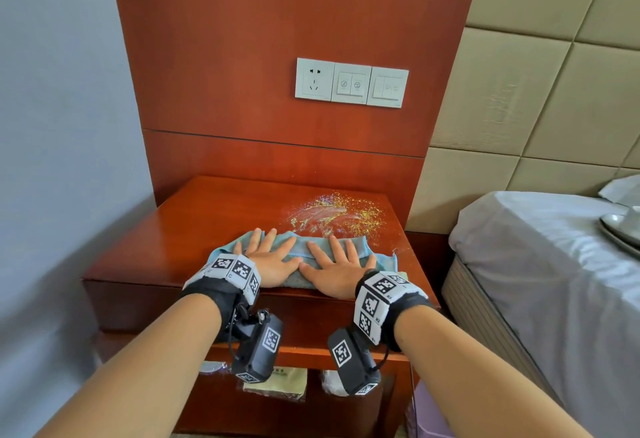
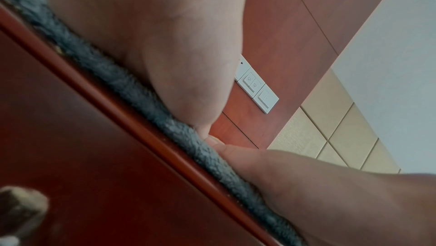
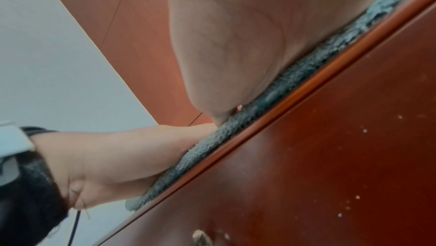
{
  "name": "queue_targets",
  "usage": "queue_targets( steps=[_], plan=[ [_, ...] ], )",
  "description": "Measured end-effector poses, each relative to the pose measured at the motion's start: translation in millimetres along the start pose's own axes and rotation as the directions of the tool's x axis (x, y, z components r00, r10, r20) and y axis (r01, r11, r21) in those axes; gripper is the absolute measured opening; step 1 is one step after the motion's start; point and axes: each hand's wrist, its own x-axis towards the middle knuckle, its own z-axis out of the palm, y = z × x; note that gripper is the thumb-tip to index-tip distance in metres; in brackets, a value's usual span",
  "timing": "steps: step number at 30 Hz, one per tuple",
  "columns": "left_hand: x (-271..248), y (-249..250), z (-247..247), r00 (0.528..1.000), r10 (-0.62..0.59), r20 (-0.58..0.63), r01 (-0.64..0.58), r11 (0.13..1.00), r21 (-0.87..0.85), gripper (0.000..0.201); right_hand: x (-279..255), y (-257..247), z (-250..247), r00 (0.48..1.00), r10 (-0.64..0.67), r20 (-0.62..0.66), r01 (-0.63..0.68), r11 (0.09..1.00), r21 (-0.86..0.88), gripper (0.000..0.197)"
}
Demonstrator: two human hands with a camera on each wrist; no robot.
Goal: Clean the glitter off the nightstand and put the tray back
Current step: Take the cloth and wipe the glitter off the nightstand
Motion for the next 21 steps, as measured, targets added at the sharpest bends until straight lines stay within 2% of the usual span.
queue_targets(
  steps=[7,15,21],
  plan=[
    [-10,-35,-2,0.999,-0.039,-0.028,0.039,0.999,-0.004,0.061,1,-37,5,1.000,-0.026,0.017,0.026,1.000,-0.003,0.066],
    [-27,-97,-8,0.986,-0.156,-0.058,0.155,0.988,-0.022,0.061,6,-100,14,0.988,-0.152,0.009,0.152,0.988,0.007,0.066],
    [-28,-100,-9,0.975,-0.216,-0.056,0.214,0.976,-0.035,0.060,9,-103,16,0.979,-0.202,0.018,0.202,0.979,0.006,0.068]
  ],
)
